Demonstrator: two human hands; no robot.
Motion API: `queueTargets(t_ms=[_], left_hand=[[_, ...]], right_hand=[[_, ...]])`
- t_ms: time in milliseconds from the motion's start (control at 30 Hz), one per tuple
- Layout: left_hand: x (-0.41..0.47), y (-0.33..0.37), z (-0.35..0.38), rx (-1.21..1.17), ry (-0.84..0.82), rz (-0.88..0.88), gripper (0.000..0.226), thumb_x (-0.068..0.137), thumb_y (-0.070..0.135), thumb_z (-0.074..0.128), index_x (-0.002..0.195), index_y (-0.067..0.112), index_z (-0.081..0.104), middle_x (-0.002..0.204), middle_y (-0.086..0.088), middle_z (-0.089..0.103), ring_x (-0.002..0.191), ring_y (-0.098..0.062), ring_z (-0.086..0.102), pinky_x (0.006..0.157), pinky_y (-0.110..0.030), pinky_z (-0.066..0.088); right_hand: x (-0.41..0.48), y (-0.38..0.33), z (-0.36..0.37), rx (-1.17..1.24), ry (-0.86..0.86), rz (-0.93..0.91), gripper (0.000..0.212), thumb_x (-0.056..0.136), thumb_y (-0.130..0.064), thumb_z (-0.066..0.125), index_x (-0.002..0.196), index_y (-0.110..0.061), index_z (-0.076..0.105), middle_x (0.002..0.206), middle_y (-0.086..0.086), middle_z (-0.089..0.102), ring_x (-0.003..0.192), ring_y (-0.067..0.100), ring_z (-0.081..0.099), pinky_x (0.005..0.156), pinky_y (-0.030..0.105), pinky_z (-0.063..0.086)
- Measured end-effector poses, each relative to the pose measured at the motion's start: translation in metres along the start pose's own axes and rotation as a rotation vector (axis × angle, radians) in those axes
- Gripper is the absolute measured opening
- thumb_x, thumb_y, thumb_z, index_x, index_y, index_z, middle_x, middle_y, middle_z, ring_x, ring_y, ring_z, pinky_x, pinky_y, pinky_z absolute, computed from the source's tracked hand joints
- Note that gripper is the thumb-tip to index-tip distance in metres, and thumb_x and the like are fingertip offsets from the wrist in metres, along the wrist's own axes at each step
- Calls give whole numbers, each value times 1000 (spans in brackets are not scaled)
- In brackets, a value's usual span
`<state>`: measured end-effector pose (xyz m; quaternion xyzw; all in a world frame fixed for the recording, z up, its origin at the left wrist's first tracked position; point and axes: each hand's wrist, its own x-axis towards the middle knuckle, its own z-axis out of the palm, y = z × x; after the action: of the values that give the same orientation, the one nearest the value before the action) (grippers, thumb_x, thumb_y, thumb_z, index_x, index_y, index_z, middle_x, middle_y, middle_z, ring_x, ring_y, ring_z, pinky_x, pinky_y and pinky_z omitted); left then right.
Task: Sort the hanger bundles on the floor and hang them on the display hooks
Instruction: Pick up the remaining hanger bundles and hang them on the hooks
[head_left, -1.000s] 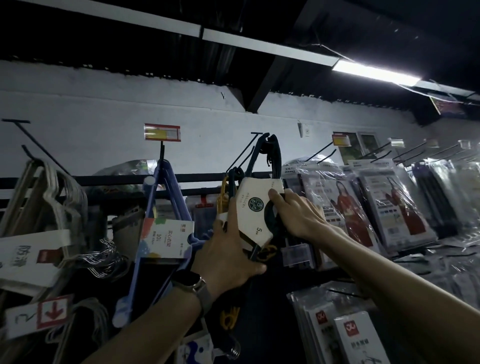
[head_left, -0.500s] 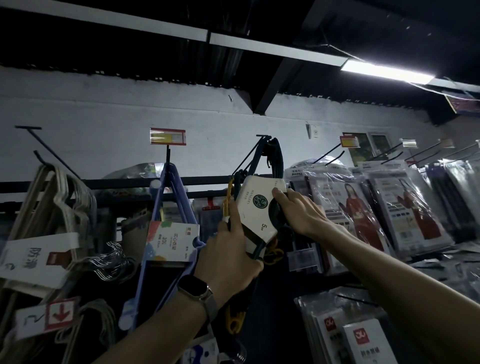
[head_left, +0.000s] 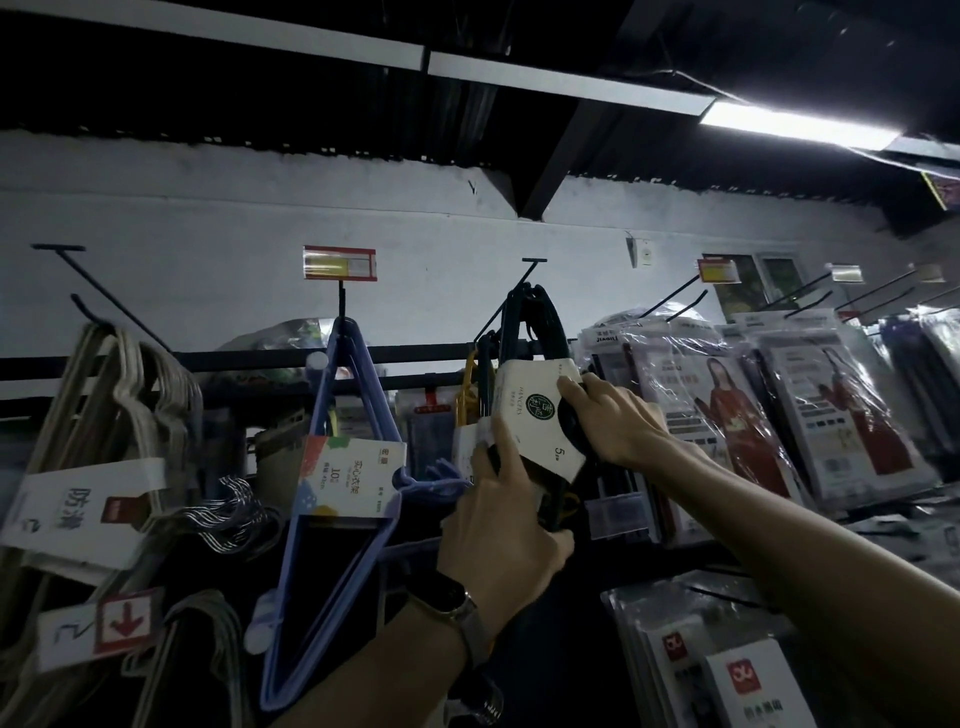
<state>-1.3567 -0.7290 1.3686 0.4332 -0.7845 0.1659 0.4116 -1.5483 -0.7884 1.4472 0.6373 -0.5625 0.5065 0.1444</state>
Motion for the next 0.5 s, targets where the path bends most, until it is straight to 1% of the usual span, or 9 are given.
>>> queueTargets(t_ms=[100, 167, 233, 300, 400, 467, 500], left_hand=[[3, 4, 15, -2, -94, -15, 138, 82, 47, 79, 150, 30, -39, 167, -3, -16, 145, -36, 35, 105, -41, 49], [1, 5, 26, -19, -152, -38, 134, 85, 40, 77, 149, 31, -41, 165, -3, -30, 152, -38, 22, 109, -42, 45], [-3, 6, 36, -20, -197, -75, 125, 91, 37, 72, 153, 28, -37, 165, -6, -33, 155, -39, 11, 114, -44, 37], [-7, 3, 51, -25, -232, -122, 118, 94, 33, 68, 156, 24, -31, 166, -7, -31, 156, -40, 6, 115, -43, 34], [-8, -8, 78, -11, -255, -194, 113, 93, 28, 67, 160, 23, -23, 165, -6, -32, 154, -39, 14, 111, -39, 43], [-5, -15, 93, -36, -289, -256, 110, 92, 26, 67, 161, 25, -19, 165, -4, -32, 153, -38, 16, 105, -40, 50], [-3, -18, 98, -44, -300, -279, 109, 93, 27, 67, 162, 26, -17, 165, -3, -31, 153, -38, 16, 104, -40, 50]], right_hand=[[8, 7, 3, -35, -45, 16, 60, 99, -70, 14, 111, -29, 56, 109, -1, 69, 94, 25, 65, 87, 43, 50], [11, 10, 5, -57, -84, 16, 53, 104, -65, 16, 115, -30, 54, 114, 0, 68, 97, 27, 63, 84, 43, 45], [15, 13, 9, -93, -150, 3, 43, 108, -58, 17, 115, -29, 48, 116, 1, 67, 97, 27, 61, 83, 42, 41], [21, 16, 14, -109, -229, 1, 41, 110, -55, 16, 117, -27, 45, 122, 2, 66, 103, 27, 61, 89, 44, 41], [29, 25, 25, -123, -277, -7, 49, 109, -57, 16, 128, -24, 47, 134, 5, 62, 118, 32, 59, 98, 46, 39], [38, 32, 34, -89, -273, 16, 54, 106, -62, 21, 135, -27, 50, 139, 8, 61, 124, 35, 57, 102, 48, 41], [43, 35, 39, -68, -272, 32, 57, 103, -66, 23, 138, -31, 50, 140, 9, 61, 125, 35, 57, 103, 49, 42]])
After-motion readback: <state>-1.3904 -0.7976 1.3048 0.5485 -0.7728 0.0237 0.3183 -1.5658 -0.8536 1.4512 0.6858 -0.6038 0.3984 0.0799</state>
